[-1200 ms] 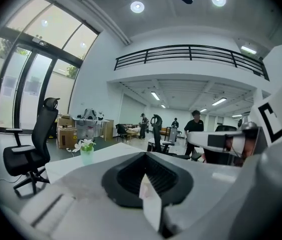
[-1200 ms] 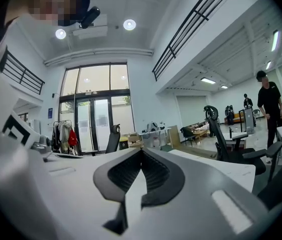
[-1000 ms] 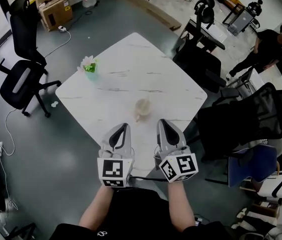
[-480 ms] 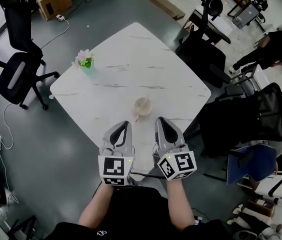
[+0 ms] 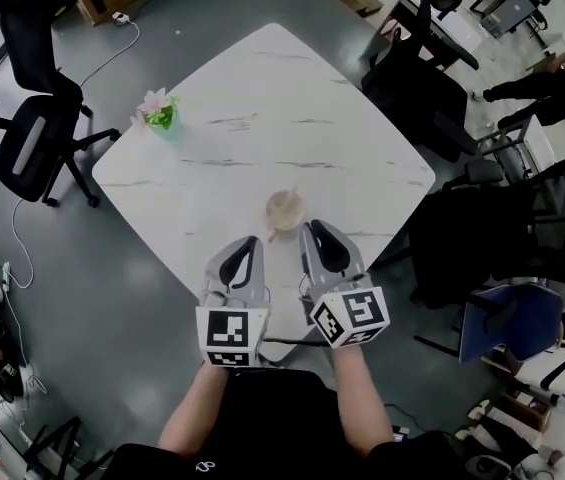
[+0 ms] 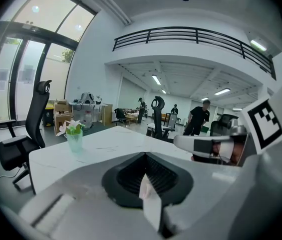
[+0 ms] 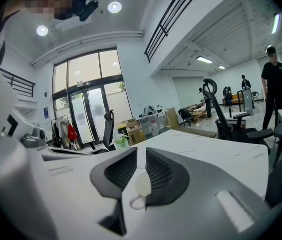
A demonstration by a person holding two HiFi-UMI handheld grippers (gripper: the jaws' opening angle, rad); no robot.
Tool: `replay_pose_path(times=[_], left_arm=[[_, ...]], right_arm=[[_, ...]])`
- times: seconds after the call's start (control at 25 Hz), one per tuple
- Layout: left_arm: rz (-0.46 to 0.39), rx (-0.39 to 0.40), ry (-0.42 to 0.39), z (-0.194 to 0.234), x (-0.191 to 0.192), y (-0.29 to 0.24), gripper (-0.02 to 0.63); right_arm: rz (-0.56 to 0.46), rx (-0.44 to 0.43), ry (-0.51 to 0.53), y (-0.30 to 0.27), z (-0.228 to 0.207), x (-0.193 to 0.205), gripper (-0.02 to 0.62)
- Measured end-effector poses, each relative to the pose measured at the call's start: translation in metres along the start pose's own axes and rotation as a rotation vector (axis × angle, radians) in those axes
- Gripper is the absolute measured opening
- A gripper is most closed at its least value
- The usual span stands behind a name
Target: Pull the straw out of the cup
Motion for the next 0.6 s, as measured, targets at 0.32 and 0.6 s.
replay_pose_path(times=[0.32, 0.6], left_arm=[[0.022, -0.032, 0.03, 0.013, 0.003, -0.016, 0.001], [0.051, -0.057, 0.075, 0.023, 0.01, -0.025, 0.001]], right_arm=[[0.06, -0.022, -0.003, -0.034, -0.012, 0.011, 0.092], [0.109, -0.039, 0.007, -0.061, -0.018, 0.023, 0.117]])
Point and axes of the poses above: the fingertips, and each gripper's own axes: y backward along the fingers, z to its left, x out of its underside, the point moved 7 cm from there along y, backward along the fingers, and after that the axes turned 15 degrees about x, right-handed, at the moved point
